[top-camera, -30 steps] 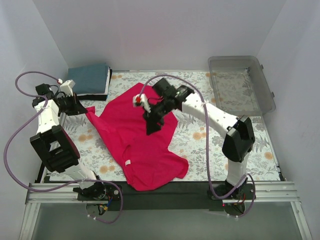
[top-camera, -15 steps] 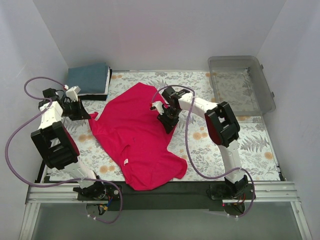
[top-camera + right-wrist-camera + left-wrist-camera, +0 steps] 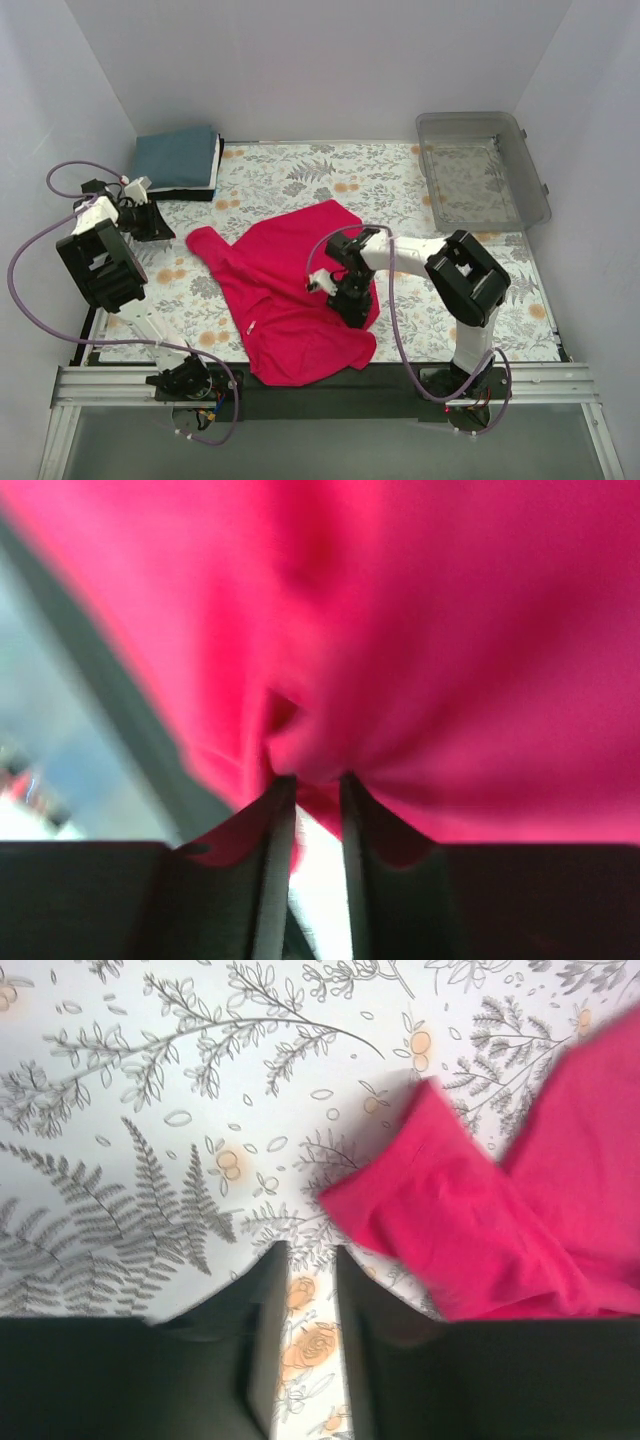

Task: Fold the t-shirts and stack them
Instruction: Flatten the tshirt out

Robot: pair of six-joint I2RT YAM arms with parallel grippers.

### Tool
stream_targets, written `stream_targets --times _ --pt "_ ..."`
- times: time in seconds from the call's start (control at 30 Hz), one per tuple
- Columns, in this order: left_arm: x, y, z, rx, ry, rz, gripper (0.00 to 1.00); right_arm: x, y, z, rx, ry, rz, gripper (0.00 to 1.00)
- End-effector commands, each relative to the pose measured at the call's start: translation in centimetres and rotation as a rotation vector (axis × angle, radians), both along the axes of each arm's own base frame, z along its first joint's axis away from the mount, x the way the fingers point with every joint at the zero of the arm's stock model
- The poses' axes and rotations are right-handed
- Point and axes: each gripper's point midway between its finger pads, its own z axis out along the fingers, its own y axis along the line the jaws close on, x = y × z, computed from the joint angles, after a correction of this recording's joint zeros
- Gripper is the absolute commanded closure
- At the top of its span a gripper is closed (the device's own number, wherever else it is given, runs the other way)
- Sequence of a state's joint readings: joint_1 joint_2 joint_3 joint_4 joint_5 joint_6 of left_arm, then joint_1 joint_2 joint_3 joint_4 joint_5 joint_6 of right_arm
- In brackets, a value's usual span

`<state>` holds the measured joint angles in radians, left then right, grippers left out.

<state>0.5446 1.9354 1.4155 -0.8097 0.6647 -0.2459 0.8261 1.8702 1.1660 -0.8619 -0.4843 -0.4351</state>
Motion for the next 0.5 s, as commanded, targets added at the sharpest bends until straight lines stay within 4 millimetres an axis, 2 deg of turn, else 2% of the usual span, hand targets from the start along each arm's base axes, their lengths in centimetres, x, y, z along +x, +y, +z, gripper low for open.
stream_targets --times 0.0,0.07,0.1,0.13,0.17,0.2,0.23,0.27,0.3,0.33,0.37,0.4,0.43,0.47 --pt "2.6 1.0 3.5 0.036 -0.083 0.027 0.70 -6.3 1.2 3.5 0.083 0.165 0.166 0.67" --pt "2.7 0.4 5.7 0.014 -0.131 0.027 0.62 -4.4 2.5 5.4 0.149 0.143 0.112 0.64" --pt "2.3 -0.8 6.0 -0.001 -0.131 0.014 0.59 -2.0 4.1 7.1 0.209 0.092 0.083 0.63" --pt "1.8 -2.9 6.6 0.000 -0.136 -0.027 0.59 1.7 4.6 8.6 0.257 0.054 0.004 0.63" --pt "1.7 -2.8 7.5 0.020 -0.155 -0.024 0.59 3.0 3.9 8.3 0.245 0.062 -0.046 0.62" --pt "0.9 -4.3 7.0 0.019 -0.135 -0.047 0.59 4.9 3.9 8.8 0.259 0.043 -0.089 0.61" --pt "0.7 -7.0 7.0 0.030 -0.131 -0.104 0.59 8.9 3.6 10.3 0.289 -0.032 -0.156 0.60" --pt "0.9 -7.7 8.0 0.075 -0.162 -0.089 0.58 10.6 3.3 10.1 0.269 -0.049 -0.201 0.61" --pt "0.6 -10.3 7.3 0.083 -0.149 -0.129 0.58 12.3 3.1 10.3 0.267 -0.080 -0.228 0.60" --pt "0.8 -11.4 7.8 0.087 -0.152 -0.105 0.57 15.2 2.7 11.3 0.273 -0.149 -0.276 0.60" --pt "1.4 -12.2 7.7 0.108 -0.161 -0.105 0.57 16.6 2.5 10.4 0.247 -0.157 -0.306 0.61" --pt "1.7 -12.4 7.1 0.157 -0.142 -0.080 0.58 17.9 2.4 10.3 0.244 -0.178 -0.330 0.61" --pt "2.0 -14.4 6.4 0.171 -0.126 -0.106 0.59 19.0 2.1 10.0 0.231 -0.191 -0.353 0.61" --pt "2.7 -14.9 6.0 0.197 -0.129 -0.092 0.60 20.2 2.5 9.4 0.216 -0.201 -0.376 0.62"
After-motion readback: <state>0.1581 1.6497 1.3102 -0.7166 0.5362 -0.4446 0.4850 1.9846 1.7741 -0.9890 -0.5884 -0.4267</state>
